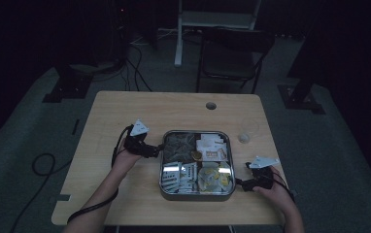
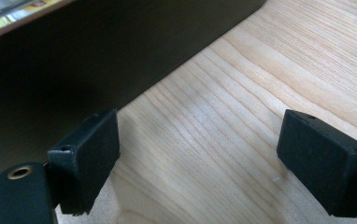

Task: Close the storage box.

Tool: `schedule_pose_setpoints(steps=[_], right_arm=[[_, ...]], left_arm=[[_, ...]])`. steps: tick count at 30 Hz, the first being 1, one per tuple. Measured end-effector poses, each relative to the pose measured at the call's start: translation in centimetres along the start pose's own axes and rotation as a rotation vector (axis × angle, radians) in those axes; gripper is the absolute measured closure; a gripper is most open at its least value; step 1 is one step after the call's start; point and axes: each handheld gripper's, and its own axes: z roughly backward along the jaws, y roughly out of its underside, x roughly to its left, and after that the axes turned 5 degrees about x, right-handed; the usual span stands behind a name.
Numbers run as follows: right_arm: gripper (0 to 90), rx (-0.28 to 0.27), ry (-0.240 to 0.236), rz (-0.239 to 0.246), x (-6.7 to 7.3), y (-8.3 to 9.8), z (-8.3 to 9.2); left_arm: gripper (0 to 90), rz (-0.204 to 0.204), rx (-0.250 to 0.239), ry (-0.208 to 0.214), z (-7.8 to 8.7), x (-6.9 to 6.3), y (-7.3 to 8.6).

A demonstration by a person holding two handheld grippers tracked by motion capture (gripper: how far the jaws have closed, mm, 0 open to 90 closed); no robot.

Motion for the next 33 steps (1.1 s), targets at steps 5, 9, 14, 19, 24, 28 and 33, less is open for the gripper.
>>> schedule_pose_setpoints(steps=[5,9,14,19,24,28,33], right_arm=[[12.8,0.0,0.0,0.0,0.0,0.0,0.0],[12.8,0.0,0.0,0.0,0.0,0.0,0.0],[12.8,0.0,0.0,-0.001,0.0,0.0,0.0],[12.8,0.0,0.0,0.0,0.0,0.0,0.0],[12.7,0.0,0.0,0.0,0.0,0.0,0.0],[12.8,0.0,0.0,0.0,0.0,0.0,0.0],[12.8,0.0,0.0,0.0,0.0,0.0,0.0]], left_arm=[[0.4,0.03,0.004,-0.024,0.6,1.2,1.1],[0.4,0.053,0.011,-0.045,1.0,2.1,2.1],[0.4,0.075,0.019,-0.062,1.4,2.8,3.4],[0.4,0.089,0.04,-0.07,1.9,3.3,4.7],[0.4,0.114,0.044,-0.086,2.5,3.7,5.9],[0.4,0.113,0.054,-0.103,2.7,3.8,6.6],[0.4,0.128,0.066,-0.114,3.0,4.0,7.8]])
